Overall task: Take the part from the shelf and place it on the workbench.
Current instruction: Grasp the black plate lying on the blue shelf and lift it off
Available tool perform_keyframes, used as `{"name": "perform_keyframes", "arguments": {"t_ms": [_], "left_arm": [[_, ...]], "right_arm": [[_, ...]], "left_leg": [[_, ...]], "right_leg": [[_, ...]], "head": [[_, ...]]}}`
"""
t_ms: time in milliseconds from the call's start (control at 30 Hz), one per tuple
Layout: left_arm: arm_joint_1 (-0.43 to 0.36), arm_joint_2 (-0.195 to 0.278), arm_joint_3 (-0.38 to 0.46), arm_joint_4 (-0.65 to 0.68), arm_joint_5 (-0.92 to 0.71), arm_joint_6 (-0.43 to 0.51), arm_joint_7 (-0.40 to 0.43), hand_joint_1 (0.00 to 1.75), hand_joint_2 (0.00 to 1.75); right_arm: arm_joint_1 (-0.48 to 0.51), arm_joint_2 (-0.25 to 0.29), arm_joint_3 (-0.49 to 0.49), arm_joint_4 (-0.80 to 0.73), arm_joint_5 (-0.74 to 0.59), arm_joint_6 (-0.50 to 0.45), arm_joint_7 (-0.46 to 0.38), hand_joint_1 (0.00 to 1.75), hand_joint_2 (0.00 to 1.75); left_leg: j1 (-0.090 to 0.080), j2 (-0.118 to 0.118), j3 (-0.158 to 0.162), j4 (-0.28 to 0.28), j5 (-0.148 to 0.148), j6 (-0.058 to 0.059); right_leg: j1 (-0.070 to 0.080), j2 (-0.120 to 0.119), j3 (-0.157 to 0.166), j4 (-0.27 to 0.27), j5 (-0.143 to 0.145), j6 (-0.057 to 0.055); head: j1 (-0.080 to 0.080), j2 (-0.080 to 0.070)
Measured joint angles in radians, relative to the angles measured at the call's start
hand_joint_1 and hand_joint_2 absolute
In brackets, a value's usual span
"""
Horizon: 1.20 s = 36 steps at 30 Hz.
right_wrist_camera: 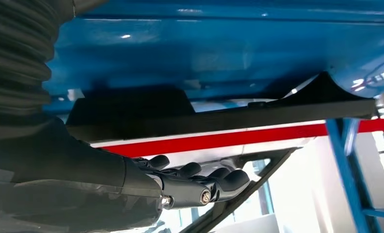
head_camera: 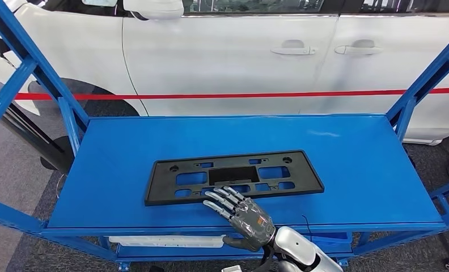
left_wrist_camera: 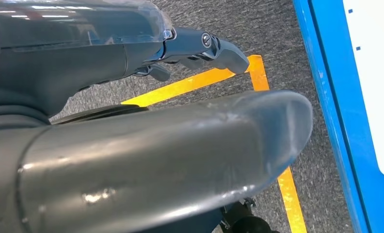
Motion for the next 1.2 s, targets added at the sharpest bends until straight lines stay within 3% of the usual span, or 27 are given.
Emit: {"name": "perform_keyframes", "arguments": {"t_ms": [233,567,967,1200], "left_arm": [[0.000,0.000,-0.001,0.000,0.000,-0.001,0.000,0.00,0.00],[0.000,0.000,-0.002,0.000,-0.001,-0.005,0.004,0.00,0.00],[0.001,0.000,-0.004,0.000,0.003,-0.001,0.008,0.00,0.00],[0.001,0.000,-0.011,0.000,0.001,-0.004,0.008,0.00,0.00]], "right_arm": [[0.011,0.038,0.001,0.034,0.056,-0.082,0.072,0.00,1.75],[-0.006,0.096,0.000,0.081,0.058,-0.099,0.072,0.00,1.75],[-0.050,0.097,-0.035,-0.041,0.022,-0.103,0.081,0.00,1.75],[-0.056,0.094,-0.036,-0.039,0.049,-0.073,0.103,0.00,1.75]], "left_leg": [[0.000,0.000,0.000,0.000,0.000,0.000],[0.000,0.000,0.000,0.000,0.000,0.000],[0.000,0.000,0.000,0.000,0.000,0.000],[0.000,0.000,0.000,0.000,0.000,0.000]], "right_leg": [[0.000,0.000,0.000,0.000,0.000,0.000],[0.000,0.000,0.000,0.000,0.000,0.000],[0.000,0.000,0.000,0.000,0.000,0.000],[0.000,0.000,0.000,0.000,0.000,0.000]], "head": [[0.000,0.000],[0.000,0.000],[0.000,0.000],[0.000,0.000]]}}
